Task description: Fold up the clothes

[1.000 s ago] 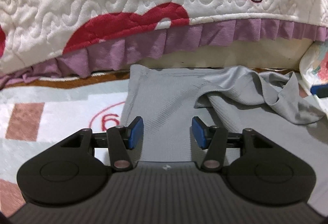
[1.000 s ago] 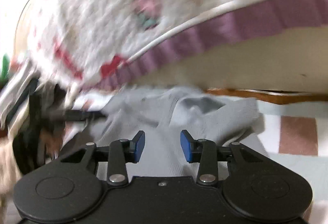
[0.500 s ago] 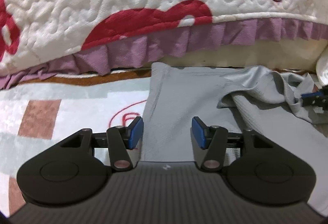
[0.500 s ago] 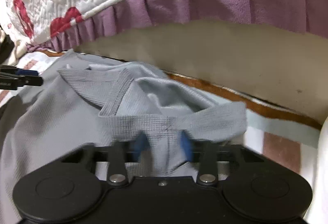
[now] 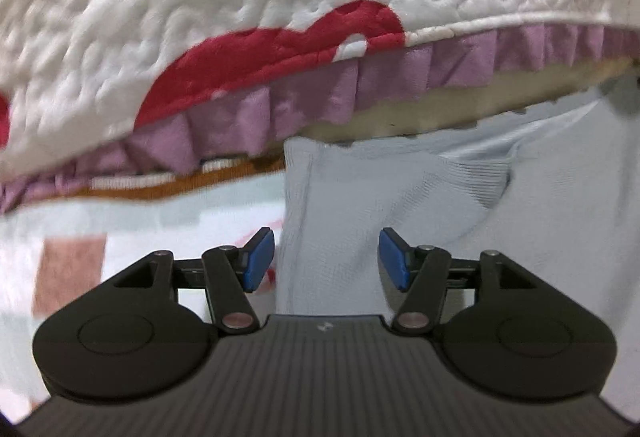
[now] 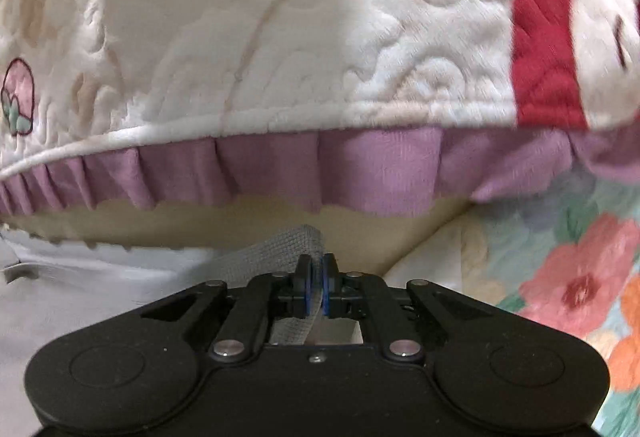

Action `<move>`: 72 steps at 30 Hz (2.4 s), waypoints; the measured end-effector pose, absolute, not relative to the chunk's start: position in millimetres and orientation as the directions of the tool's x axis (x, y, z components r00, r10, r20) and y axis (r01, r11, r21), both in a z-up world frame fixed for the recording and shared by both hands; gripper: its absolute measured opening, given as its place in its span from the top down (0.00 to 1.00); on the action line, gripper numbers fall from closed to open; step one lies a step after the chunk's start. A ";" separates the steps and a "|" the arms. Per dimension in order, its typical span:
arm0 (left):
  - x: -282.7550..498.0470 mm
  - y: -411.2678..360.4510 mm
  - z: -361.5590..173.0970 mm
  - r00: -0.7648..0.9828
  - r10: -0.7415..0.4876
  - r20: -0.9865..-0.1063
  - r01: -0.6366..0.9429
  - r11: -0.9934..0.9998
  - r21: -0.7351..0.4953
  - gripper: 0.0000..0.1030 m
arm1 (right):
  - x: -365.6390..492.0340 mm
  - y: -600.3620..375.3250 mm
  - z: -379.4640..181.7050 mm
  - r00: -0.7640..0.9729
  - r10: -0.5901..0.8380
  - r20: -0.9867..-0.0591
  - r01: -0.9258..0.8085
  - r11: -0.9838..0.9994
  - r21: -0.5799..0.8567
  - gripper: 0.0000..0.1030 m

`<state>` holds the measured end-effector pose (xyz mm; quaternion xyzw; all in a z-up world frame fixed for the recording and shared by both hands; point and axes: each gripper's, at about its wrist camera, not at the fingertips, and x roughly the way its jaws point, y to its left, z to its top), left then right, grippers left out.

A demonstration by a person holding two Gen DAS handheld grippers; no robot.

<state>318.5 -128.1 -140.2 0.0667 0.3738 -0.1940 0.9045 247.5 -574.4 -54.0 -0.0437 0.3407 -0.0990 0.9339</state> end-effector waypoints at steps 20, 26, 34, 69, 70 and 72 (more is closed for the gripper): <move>331.7 -102.3 -93.0 0.826 -0.119 -0.552 0.188 0.980 0.070 0.98 | 261.5 -564.4 -56.7 0.802 -0.203 -0.562 0.145 0.978 -0.147 1.00; 355.0 -100.3 -123.4 0.733 -0.117 -0.670 0.206 0.977 0.055 0.98 | 282.1 -572.6 -64.0 0.788 -0.242 -0.566 0.210 0.970 -0.122 1.00; 361.8 -106.2 -132.3 0.761 -0.090 -0.643 0.216 0.969 0.120 0.98 | 264.0 -564.1 -119.8 0.735 -0.039 -0.677 0.078 0.997 0.026 0.72; 236.1 -32.1 -140.8 0.435 -0.372 -0.820 0.267 0.923 -0.278 0.58 | 83.0 -655.6 -179.0 0.693 0.154 -0.705 0.219 0.886 0.408 0.53; 226.9 -28.3 -142.2 0.416 -0.388 -0.822 0.265 0.917 -0.299 0.56 | 75.6 -654.3 -180.8 0.689 0.185 -0.700 0.203 0.879 0.432 0.53; 211.4 -20.7 -146.3 0.371 -0.437 -0.820 0.246 0.897 -0.367 0.54 | 64.4 -650.2 -183.2 0.681 0.244 -0.690 0.175 0.861 0.478 0.52</move>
